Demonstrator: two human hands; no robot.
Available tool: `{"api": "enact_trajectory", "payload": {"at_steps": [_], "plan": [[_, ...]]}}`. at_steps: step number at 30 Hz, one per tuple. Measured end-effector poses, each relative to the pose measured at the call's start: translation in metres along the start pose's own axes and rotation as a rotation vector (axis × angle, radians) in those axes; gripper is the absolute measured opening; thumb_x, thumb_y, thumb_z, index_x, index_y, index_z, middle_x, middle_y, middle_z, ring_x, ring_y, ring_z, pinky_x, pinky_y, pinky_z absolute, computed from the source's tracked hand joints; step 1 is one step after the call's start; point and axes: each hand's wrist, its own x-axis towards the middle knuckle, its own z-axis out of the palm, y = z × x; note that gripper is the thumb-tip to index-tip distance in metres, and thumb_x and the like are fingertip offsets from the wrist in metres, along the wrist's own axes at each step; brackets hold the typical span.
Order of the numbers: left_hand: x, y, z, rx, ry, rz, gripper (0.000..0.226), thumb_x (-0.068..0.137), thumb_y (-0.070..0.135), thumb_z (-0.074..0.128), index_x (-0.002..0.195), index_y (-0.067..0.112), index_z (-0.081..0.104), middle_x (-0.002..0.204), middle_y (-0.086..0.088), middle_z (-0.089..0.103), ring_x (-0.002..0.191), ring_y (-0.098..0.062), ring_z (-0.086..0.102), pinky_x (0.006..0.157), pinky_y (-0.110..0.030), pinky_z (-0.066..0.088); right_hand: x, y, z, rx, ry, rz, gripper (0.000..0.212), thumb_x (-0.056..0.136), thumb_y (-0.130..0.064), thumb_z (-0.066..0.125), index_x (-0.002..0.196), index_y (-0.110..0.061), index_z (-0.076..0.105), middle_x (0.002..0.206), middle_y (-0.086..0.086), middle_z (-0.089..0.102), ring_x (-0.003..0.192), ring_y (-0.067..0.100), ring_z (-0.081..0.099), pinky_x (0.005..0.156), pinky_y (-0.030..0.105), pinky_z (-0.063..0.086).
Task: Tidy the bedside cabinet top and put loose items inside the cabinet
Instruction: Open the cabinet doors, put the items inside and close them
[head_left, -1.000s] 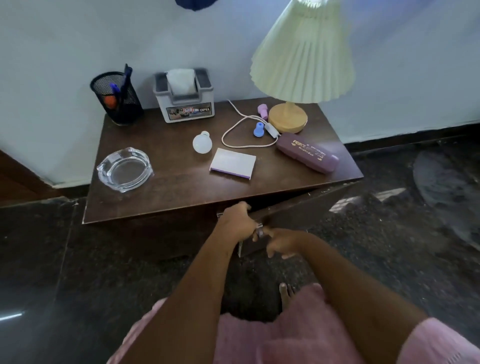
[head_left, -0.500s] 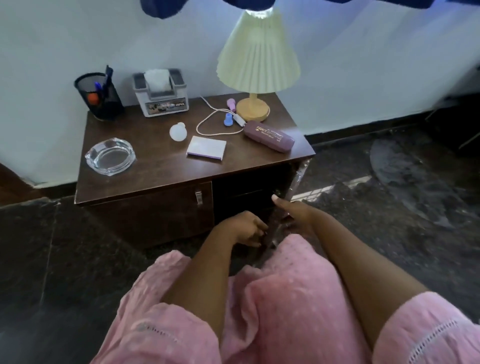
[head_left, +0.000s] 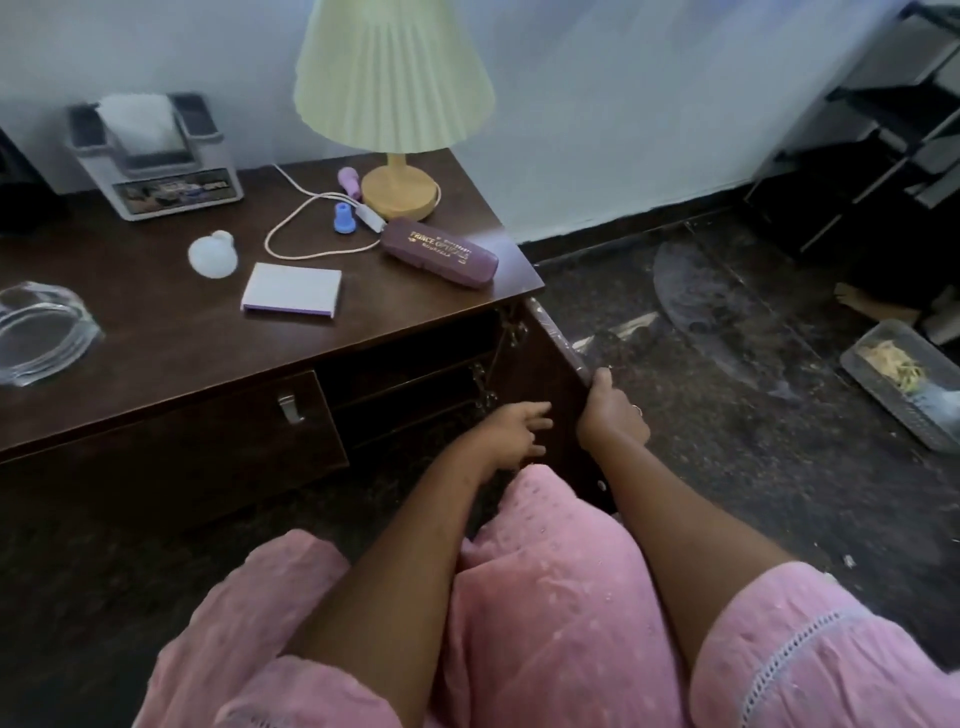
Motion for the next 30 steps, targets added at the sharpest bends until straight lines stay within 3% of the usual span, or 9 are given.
{"api": "enact_trajectory", "payload": {"at_steps": [7,11,14,17,19,22,24,27,30], "plan": [[0.0,-0.013,-0.027,-0.023,0.193,-0.037,0.049,0.095,-0.007,0.034,0.141,0.01,0.04,0.14,-0.012,0.048,0.104,-0.018,0.055,0.049,-0.007,0.045,0.003,-0.022,0.018,-0.075,0.176,0.042,0.057,0.09,-0.012,0.046,0.14,-0.026,0.023,0.135,0.009,0.041,0.126,0.032,0.037,0.096,0.05,0.031],[0.003,-0.012,-0.032,-0.03,0.251,-0.004,0.045,0.096,-0.003,0.036,0.137,0.011,0.044,0.137,-0.008,0.051,0.114,-0.021,0.058,0.06,-0.011,0.042,0.004,-0.041,0.025,0.008,0.247,0.043,0.056,0.092,-0.008,0.04,0.144,-0.02,0.022,0.137,0.008,0.037,0.128,0.031,0.032,0.104,0.052,0.025],[0.005,-0.006,-0.03,-0.041,0.226,0.032,0.043,0.096,-0.001,0.037,0.135,0.015,0.046,0.132,-0.002,0.055,0.101,-0.016,0.063,0.066,-0.017,0.042,0.002,-0.052,0.025,0.025,0.235,-0.027,0.069,0.091,-0.009,0.045,0.149,-0.016,0.007,0.149,0.009,0.025,0.139,0.028,0.021,0.112,0.055,0.013],[0.003,-0.006,-0.038,-0.122,0.307,0.019,0.035,0.096,0.004,0.039,0.126,0.019,0.052,0.11,0.007,0.062,0.082,-0.007,0.063,0.067,-0.022,0.043,-0.012,-0.079,0.023,0.053,0.234,-0.174,0.075,0.092,-0.011,0.047,0.149,-0.011,-0.001,0.156,0.009,0.01,0.145,0.027,0.006,0.114,0.056,0.004],[0.0,-0.007,-0.057,-0.213,0.441,-0.039,0.03,0.096,0.008,0.04,0.119,0.02,0.056,0.096,0.008,0.064,0.077,-0.008,0.062,0.063,-0.025,0.043,-0.023,-0.108,0.019,0.08,0.139,-0.26,0.068,0.09,-0.016,0.052,0.147,-0.007,0.016,0.152,0.012,0.023,0.143,0.029,0.017,0.115,0.054,0.006],[-0.017,-0.014,-0.105,-0.273,0.689,-0.146,0.03,0.094,0.008,0.042,0.119,0.013,0.058,0.113,-0.008,0.064,0.095,-0.025,0.065,0.067,-0.035,0.05,-0.052,-0.159,0.018,0.196,-0.237,-0.385,0.035,0.088,-0.019,0.052,0.121,-0.007,0.055,0.124,0.014,0.055,0.123,0.032,0.048,0.113,0.053,0.025],[-0.035,-0.024,-0.137,-0.283,0.826,-0.256,0.032,0.094,0.009,0.043,0.122,0.004,0.057,0.121,-0.017,0.06,0.106,-0.034,0.061,0.086,-0.041,0.052,-0.077,-0.193,0.028,0.259,-0.429,-0.472,0.035,0.091,-0.021,0.049,0.122,-0.006,0.053,0.127,0.017,0.053,0.121,0.035,0.049,0.106,0.051,0.036],[-0.061,-0.044,-0.164,-0.435,0.918,-0.329,0.033,0.091,0.01,0.044,0.12,-0.001,0.056,0.109,-0.019,0.058,0.086,-0.03,0.059,0.07,-0.038,0.05,-0.111,-0.224,0.054,0.496,-0.517,-0.415,0.046,0.088,-0.024,0.056,0.13,-0.007,0.045,0.135,0.017,0.045,0.123,0.038,0.046,0.102,0.049,0.041],[-0.078,-0.06,-0.182,-0.546,0.97,-0.315,0.034,0.091,0.012,0.044,0.123,0.005,0.052,0.109,-0.014,0.056,0.094,-0.029,0.06,0.071,-0.037,0.044,-0.137,-0.232,0.081,0.726,-0.466,-0.345,0.056,0.087,-0.021,0.058,0.139,-0.016,0.037,0.138,0.011,0.045,0.126,0.035,0.045,0.102,0.048,0.043]]}}
